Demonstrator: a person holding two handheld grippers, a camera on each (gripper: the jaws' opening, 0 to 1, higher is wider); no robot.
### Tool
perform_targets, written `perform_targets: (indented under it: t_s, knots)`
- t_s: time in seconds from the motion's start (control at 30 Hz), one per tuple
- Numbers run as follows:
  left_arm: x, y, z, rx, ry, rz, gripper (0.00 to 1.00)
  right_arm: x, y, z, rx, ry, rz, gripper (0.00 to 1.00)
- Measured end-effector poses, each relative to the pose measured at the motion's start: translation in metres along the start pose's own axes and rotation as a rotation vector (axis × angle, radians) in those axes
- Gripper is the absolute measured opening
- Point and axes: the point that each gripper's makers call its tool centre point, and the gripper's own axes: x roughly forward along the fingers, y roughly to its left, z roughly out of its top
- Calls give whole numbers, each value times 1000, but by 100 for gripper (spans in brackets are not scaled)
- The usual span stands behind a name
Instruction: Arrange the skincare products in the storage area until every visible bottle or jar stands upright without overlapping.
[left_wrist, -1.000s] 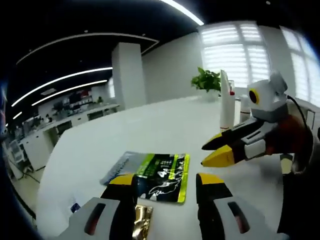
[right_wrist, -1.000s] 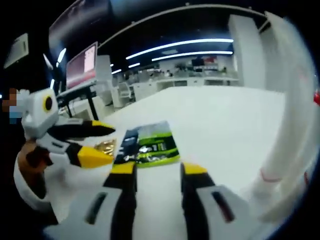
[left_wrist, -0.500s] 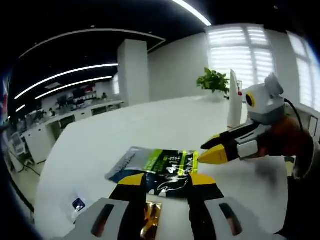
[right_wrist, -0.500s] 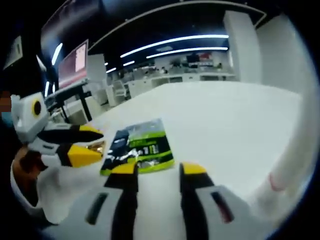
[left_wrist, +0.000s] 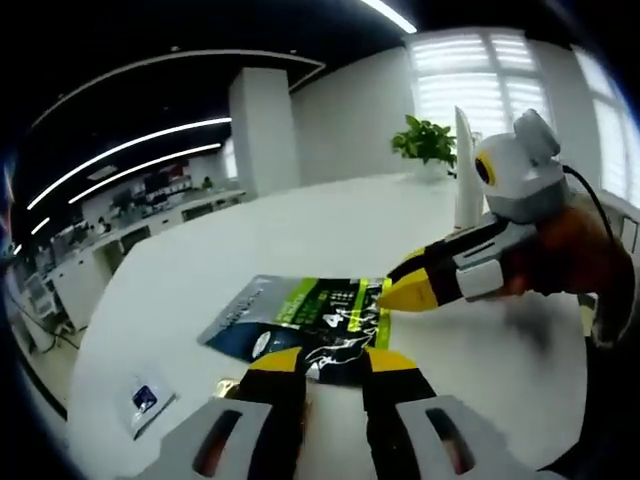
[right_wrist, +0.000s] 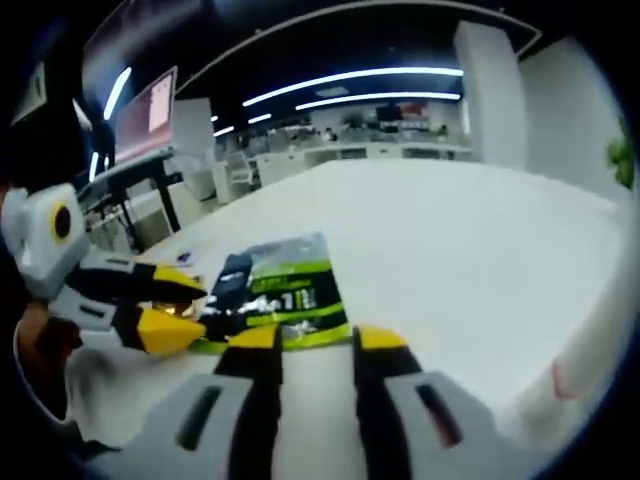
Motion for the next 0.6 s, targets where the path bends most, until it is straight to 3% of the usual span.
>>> perform_targets:
  t_s: [0.3, 0.6]
  knots:
    - [1, -2, -8, -45, 33, -21, 18, -5, 6, 3, 26, -26, 36, 24]
    - [0, -12, -9, -84, 21, -63, 2, -11, 15, 8, 90, -55, 85, 19]
